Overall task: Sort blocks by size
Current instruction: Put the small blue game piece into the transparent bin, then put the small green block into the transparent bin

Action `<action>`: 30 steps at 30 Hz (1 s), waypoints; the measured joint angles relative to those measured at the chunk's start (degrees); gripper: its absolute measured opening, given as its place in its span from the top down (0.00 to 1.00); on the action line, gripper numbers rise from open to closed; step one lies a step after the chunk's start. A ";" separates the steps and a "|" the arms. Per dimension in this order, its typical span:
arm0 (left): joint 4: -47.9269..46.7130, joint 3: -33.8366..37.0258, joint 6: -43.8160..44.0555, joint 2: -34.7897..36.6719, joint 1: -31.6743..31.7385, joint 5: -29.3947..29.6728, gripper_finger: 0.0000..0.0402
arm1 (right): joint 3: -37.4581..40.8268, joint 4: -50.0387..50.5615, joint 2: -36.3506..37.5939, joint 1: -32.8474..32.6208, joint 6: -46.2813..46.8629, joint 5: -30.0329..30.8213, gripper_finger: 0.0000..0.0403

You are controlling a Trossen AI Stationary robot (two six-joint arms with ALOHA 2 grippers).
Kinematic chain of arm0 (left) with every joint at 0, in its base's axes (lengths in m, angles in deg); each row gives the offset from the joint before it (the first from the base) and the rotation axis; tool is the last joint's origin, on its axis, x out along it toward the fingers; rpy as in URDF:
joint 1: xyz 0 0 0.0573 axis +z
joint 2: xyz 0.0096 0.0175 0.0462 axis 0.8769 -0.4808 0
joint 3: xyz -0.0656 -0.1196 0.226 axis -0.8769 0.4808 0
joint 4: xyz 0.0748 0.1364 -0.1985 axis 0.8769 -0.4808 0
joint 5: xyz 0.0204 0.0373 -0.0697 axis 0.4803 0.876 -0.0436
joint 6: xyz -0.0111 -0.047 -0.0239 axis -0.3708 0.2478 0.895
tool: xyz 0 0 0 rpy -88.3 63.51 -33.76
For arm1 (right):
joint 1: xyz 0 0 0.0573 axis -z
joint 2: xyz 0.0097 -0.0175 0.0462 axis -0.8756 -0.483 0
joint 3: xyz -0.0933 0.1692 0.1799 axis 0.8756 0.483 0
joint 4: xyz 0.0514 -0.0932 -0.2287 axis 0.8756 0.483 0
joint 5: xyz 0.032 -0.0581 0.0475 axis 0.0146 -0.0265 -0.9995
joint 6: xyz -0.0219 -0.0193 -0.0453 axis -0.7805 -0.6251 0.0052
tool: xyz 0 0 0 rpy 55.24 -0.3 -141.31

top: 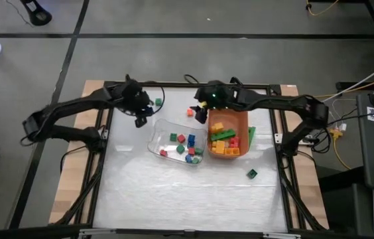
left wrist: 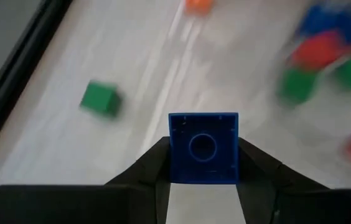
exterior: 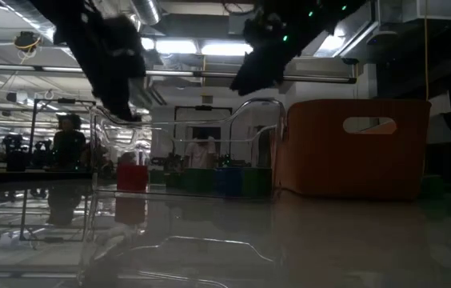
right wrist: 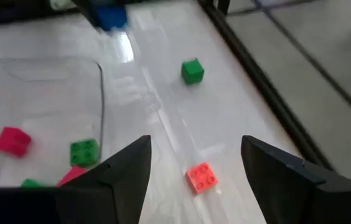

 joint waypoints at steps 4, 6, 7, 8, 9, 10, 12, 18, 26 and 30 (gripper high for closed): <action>1.08 -0.11 8.15 5.58 -4.48 -3.40 0.70 | -0.02 -1.54 -3.23 1.95 3.71 -0.54 0.38; 3.12 -0.14 12.55 6.92 -7.76 -4.50 0.70 | 0.00 -2.65 -4.95 2.78 6.37 -0.55 0.38; 4.12 -0.13 14.25 7.07 -9.50 -4.65 0.70 | -0.03 -3.96 -5.75 2.95 7.49 -0.54 0.38; 4.99 -0.11 15.70 7.00 -11.39 -4.75 0.70 | -0.04 -4.15 -6.48 3.37 8.45 -0.43 0.38; 6.34 -0.11 16.86 6.59 -13.38 -4.74 0.70 | -0.04 -4.67 -7.15 3.69 8.65 -0.03 0.38; 8.24 -0.11 17.46 6.10 -15.32 -4.72 0.69 | -0.04 -5.78 -7.82 3.71 8.78 0.33 0.38; 11.01 -0.11 18.39 4.57 -19.13 -4.59 0.66 | -0.04 -5.99 -9.01 3.75 8.85 1.18 0.38; 16.42 -0.08 16.71 -1.69 -27.69 -4.26 0.59 | -0.07 -5.76 -10.99 4.06 10.89 2.80 0.38; 18.62 -0.04 15.37 -10.00 -31.87 -3.80 0.57 | -0.21 -5.48 -11.37 4.04 11.56 2.58 0.38; 18.53 -0.10 15.35 -10.99 -30.75 -2.34 0.57 | -2.19 -3.29 -11.35 3.94 9.94 2.56 0.38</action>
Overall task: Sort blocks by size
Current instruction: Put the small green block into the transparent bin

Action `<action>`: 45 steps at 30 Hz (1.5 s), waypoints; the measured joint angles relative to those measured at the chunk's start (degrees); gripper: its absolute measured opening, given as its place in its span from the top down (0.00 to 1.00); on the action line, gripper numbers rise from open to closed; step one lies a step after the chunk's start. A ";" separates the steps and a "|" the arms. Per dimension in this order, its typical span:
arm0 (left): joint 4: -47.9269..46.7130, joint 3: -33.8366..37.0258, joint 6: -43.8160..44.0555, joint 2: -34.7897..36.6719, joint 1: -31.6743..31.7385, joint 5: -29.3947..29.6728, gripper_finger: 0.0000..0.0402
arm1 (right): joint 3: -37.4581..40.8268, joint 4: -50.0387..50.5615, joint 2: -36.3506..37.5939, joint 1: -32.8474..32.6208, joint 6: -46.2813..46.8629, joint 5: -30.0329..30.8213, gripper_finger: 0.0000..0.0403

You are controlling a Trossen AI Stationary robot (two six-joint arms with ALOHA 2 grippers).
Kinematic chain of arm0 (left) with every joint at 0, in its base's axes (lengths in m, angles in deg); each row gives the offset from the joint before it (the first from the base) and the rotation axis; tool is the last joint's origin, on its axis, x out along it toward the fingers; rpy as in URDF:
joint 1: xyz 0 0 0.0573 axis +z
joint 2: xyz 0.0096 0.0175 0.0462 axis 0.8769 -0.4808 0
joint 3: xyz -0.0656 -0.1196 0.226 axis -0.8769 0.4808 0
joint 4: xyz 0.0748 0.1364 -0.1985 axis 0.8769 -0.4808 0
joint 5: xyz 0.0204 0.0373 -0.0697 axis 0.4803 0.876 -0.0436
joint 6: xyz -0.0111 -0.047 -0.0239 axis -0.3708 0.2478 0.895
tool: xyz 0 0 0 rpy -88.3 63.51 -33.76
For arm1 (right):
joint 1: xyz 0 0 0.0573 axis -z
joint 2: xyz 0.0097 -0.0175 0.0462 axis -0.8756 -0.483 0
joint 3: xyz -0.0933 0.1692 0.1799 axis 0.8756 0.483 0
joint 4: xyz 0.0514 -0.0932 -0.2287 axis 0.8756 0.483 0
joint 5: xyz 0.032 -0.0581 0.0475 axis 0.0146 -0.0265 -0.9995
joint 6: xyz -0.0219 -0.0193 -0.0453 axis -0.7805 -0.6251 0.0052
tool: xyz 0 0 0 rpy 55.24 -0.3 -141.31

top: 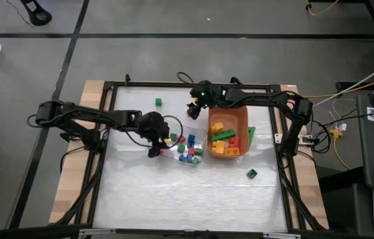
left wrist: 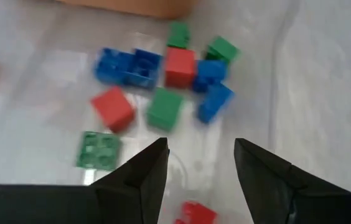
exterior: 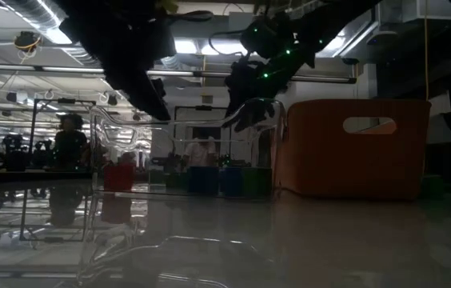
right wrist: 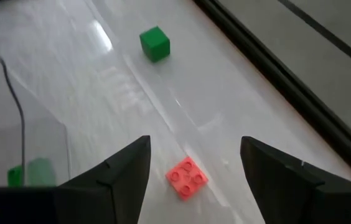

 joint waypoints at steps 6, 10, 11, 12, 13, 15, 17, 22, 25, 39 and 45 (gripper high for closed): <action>0.26 -3.89 -5.67 1.28 6.33 1.42 0.58 | -9.21 13.48 0.05 -0.01 -6.42 -0.02 0.38; 0.26 -6.83 -13.89 1.45 12.55 2.99 0.59 | -16.62 24.78 0.05 -0.05 -9.77 -0.04 0.38; 0.30 -7.11 -15.41 1.45 14.46 3.67 0.59 | -18.57 27.59 0.07 -0.08 -10.37 -0.02 0.38; 0.28 -7.19 -16.80 1.45 16.43 4.10 0.59 | -20.42 30.77 0.09 -0.26 -10.61 -0.02 0.38; -0.09 -7.19 -17.77 1.45 18.49 4.29 0.59 | -22.05 34.24 0.09 -0.60 -10.64 -0.01 0.38; -1.63 -7.16 -18.45 1.45 22.80 4.33 0.59 | -25.07 40.57 0.09 -1.39 -10.68 0.12 0.38; -2.47 -7.15 -18.49 1.45 27.19 4.32 0.60 | -27.62 46.12 0.37 -2.84 -10.50 0.31 0.38; -3.14 -7.05 -19.79 1.03 37.17 4.28 0.60 | -29.85 53.94 1.51 -9.52 -6.75 1.43 0.38; -3.12 -6.41 -20.05 -0.20 41.23 4.30 0.60 | -29.65 56.19 2.53 -14.27 -2.69 2.41 0.38; -4.81 -5.73 -24.82 -10.70 42.72 4.96 0.48 | -29.59 61.05 2.83 -35.72 15.55 13.53 0.38; -6.37 -5.71 -33.46 -10.81 41.85 4.85 0.47 | -29.58 62.76 2.80 -40.01 20.85 15.63 0.38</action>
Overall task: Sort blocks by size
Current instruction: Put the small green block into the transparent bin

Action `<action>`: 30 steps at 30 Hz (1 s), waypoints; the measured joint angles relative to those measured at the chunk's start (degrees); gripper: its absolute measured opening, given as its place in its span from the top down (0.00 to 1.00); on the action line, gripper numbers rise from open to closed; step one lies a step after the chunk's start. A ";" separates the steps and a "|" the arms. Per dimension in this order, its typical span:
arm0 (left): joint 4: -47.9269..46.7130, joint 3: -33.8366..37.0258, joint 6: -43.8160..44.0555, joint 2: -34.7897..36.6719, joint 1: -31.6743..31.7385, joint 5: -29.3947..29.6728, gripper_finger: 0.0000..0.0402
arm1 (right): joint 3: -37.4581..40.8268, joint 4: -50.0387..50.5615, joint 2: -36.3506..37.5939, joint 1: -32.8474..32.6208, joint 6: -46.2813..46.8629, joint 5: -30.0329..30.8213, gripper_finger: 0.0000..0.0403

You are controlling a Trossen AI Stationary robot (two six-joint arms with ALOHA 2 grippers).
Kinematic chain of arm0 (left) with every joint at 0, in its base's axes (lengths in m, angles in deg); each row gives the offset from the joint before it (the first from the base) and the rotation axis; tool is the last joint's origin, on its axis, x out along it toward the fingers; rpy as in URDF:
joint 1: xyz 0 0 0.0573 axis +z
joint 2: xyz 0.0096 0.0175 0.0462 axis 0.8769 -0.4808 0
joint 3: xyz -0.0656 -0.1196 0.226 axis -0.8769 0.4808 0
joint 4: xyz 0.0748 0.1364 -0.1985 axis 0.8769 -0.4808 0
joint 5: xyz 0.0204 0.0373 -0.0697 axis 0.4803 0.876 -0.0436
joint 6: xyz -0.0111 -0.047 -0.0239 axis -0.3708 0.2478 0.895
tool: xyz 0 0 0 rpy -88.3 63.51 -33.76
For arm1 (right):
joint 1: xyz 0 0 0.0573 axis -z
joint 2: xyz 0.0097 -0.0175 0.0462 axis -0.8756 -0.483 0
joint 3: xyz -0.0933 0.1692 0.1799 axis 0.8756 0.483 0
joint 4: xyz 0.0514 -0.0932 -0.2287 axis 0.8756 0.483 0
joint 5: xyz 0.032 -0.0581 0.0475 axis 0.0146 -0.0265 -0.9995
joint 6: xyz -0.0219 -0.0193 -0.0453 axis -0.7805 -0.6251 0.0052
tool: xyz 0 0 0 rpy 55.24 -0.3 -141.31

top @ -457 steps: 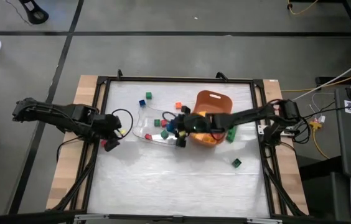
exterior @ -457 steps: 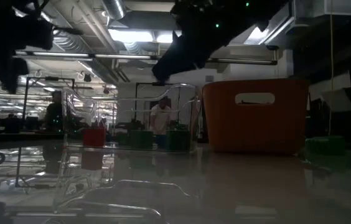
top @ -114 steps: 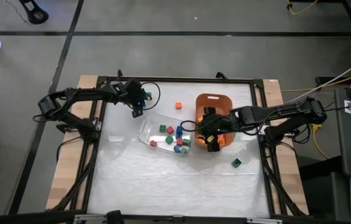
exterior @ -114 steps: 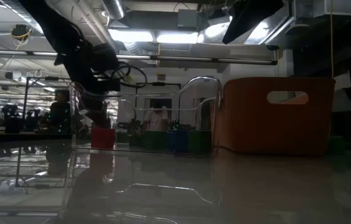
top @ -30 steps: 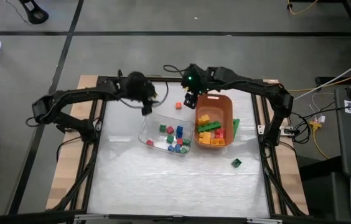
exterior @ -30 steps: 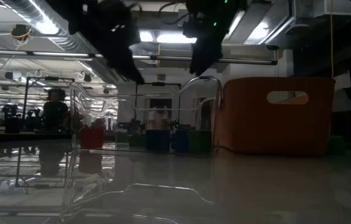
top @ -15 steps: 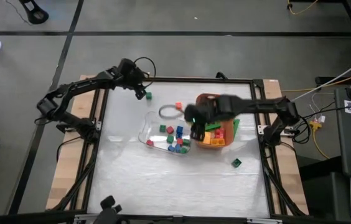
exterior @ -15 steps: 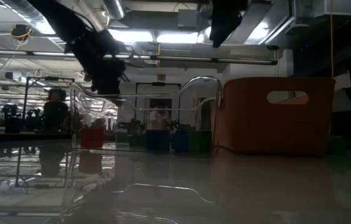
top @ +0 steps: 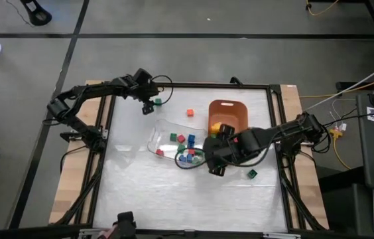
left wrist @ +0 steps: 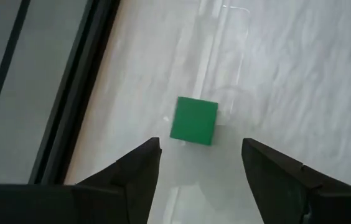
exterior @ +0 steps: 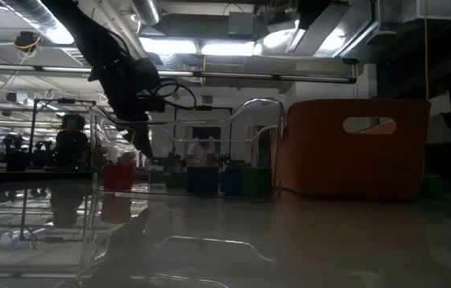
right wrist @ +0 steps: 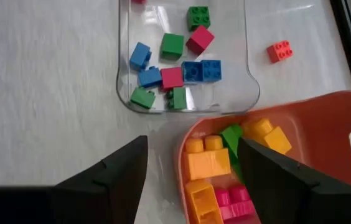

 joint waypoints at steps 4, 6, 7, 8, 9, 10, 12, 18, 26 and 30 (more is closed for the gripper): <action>-0.17 0.00 -3.40 0.04 0.00 -2.81 0.48 | 0.01 1.71 0.00 -2.02 0.73 0.87 0.38; -0.06 0.00 -6.05 -0.04 0.00 -5.95 0.48 | 0.01 2.66 0.00 -3.02 0.79 0.90 0.38; -0.17 0.00 -7.29 -0.07 0.00 -7.53 0.48 | 0.01 3.32 0.00 -3.55 0.79 0.90 0.38; -0.11 0.00 -8.19 -0.14 0.00 -8.60 0.48 | 0.03 3.90 0.00 -4.04 0.92 1.06 0.38; 0.22 0.00 -8.77 -0.26 -0.15 -9.32 0.48 | 0.16 4.34 0.00 -4.56 1.54 1.68 0.38; 0.39 0.00 -9.05 -0.43 -0.28 -9.48 0.48 | 0.57 4.75 0.00 -5.12 2.26 2.35 0.38; 0.36 0.00 -9.07 -1.14 -0.26 -9.55 0.48 | 1.64 6.14 -0.03 -6.09 4.15 3.07 0.38; 3.13 0.00 -9.38 -5.61 -0.20 -9.38 0.48 | 6.13 8.81 -0.10 -9.28 11.27 3.29 0.38; 6.39 0.00 -9.66 -6.65 -0.20 -6.66 0.48 | 6.70 12.32 0.21 -14.43 21.57 4.64 0.38; 7.03 0.00 -10.91 -6.58 0.21 -6.51 0.48 | 6.68 13.82 0.44 -16.09 25.24 6.65 0.38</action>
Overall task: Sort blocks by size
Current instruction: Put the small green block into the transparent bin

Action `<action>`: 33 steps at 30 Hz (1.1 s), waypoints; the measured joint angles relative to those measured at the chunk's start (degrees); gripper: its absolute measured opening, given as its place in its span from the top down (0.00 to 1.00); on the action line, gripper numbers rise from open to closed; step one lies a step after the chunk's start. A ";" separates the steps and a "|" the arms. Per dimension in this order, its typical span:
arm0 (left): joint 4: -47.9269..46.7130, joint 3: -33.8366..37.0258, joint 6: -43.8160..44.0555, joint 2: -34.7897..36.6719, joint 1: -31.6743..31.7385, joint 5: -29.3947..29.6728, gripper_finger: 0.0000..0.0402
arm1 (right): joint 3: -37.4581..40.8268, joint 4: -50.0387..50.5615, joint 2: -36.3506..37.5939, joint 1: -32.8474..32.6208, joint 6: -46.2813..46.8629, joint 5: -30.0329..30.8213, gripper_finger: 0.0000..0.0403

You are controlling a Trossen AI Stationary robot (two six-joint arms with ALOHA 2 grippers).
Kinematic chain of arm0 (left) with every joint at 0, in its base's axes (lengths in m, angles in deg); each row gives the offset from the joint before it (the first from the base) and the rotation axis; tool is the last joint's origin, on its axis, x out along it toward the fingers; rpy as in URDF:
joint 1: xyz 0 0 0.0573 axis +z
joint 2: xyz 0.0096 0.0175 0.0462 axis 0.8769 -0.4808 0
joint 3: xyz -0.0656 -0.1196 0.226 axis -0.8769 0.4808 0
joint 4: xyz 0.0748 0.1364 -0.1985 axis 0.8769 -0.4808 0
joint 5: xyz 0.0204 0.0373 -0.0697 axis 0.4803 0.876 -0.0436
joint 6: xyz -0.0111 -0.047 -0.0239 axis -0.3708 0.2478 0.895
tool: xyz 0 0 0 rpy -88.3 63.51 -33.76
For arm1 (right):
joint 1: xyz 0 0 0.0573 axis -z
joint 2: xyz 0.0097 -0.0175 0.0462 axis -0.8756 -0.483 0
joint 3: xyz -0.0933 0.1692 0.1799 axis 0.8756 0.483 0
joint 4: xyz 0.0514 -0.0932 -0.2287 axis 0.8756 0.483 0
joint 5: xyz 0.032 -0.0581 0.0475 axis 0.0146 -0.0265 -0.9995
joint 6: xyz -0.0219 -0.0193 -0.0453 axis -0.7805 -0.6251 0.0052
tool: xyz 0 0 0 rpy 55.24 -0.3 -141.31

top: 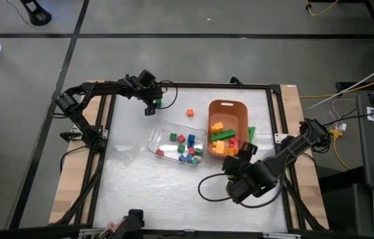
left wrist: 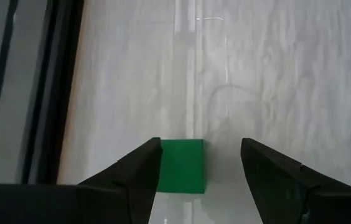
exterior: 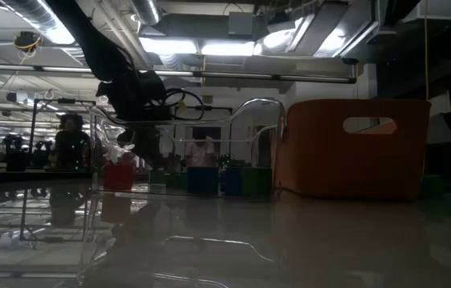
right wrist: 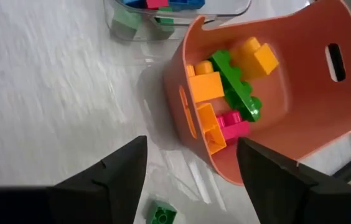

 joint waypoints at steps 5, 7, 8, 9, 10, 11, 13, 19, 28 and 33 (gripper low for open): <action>0.93 -0.05 -0.63 -0.55 0.56 0.03 0.48 | 0.01 0.44 0.00 -1.08 3.73 0.26 0.38; 0.71 -0.07 -0.63 -1.29 0.80 -0.01 0.48 | 0.00 0.51 0.00 -1.89 5.26 0.21 0.38; 0.79 -0.07 -0.63 -1.83 0.92 -0.03 0.48 | 0.00 0.49 0.00 -2.17 6.01 0.18 0.38; 1.17 -0.07 -0.65 -2.33 0.99 -0.01 0.48 | 0.02 0.45 0.00 -2.72 6.77 0.13 0.38; 1.48 -0.07 -0.71 -2.92 1.16 0.02 0.48 | 0.00 0.45 0.00 -3.32 7.93 0.10 0.38; 2.07 -0.07 -0.70 -3.52 1.21 0.37 0.48 | 0.02 0.45 -0.02 -3.87 9.07 -0.04 0.38; 3.51 -0.07 -0.35 -4.17 1.20 2.08 0.48 | 0.00 0.47 -0.02 -5.07 11.54 -0.15 0.38; 3.73 -0.07 -0.13 -4.28 0.99 2.74 0.48 | 0.00 0.44 -0.02 -8.97 20.16 -0.07 0.38; 3.51 -0.07 -0.15 -4.28 0.99 2.94 0.56 | 0.00 0.43 -0.03 -13.45 28.40 4.28 0.38; 3.68 -0.07 0.01 -4.22 0.99 2.92 0.71 | 0.00 0.43 -0.15 -15.01 31.34 4.87 0.38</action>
